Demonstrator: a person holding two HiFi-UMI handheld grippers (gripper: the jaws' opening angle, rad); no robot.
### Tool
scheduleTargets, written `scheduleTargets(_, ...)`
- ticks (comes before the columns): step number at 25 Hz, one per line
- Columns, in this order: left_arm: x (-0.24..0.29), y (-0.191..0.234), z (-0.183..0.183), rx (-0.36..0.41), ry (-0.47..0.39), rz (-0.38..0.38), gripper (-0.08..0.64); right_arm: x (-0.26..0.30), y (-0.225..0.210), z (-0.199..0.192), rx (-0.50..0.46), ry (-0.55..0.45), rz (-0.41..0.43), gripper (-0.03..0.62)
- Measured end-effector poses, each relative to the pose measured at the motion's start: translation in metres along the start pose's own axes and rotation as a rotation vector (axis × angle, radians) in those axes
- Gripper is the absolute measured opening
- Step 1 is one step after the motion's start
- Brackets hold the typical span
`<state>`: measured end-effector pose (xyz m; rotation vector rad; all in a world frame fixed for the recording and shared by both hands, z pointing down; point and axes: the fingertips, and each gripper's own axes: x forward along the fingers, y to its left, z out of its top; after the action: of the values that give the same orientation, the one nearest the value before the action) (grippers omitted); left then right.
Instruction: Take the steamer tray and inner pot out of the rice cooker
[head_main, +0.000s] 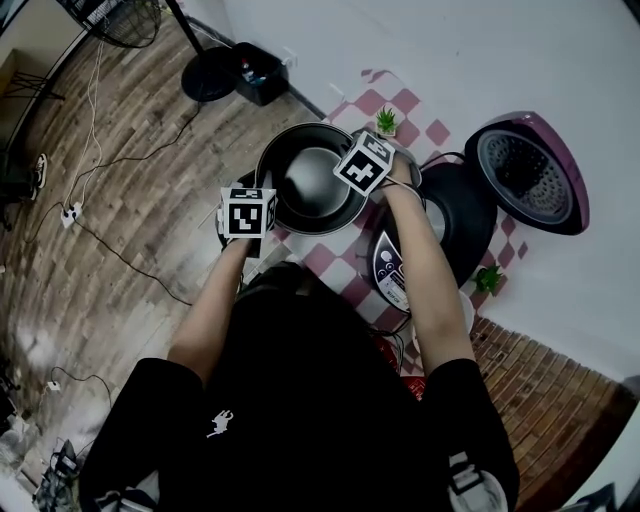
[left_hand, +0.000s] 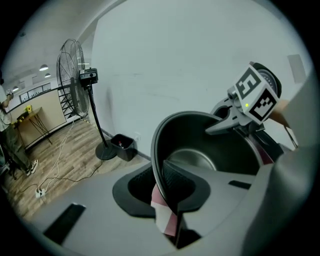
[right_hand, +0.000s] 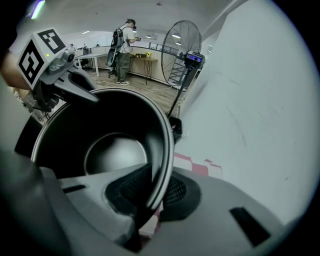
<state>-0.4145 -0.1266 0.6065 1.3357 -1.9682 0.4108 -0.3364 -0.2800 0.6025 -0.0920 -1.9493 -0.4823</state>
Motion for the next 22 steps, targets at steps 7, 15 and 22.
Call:
scheduleTargets(7,0.003,-0.009,-0.014,-0.017,0.027,-0.001,0.052,0.015,0.007,-0.011,-0.058,0.065,0.065,0.041)
scheduleTargets(15,0.009,-0.017,-0.014,-0.005,0.036,-0.021,0.054,0.026,0.009,-0.025,-0.064,0.111,0.107,0.048)
scheduleTargets(22,0.019,-0.017,-0.008,0.035,0.043,-0.043,0.072,0.037,0.005,-0.03,-0.079,0.147,0.107,0.06)
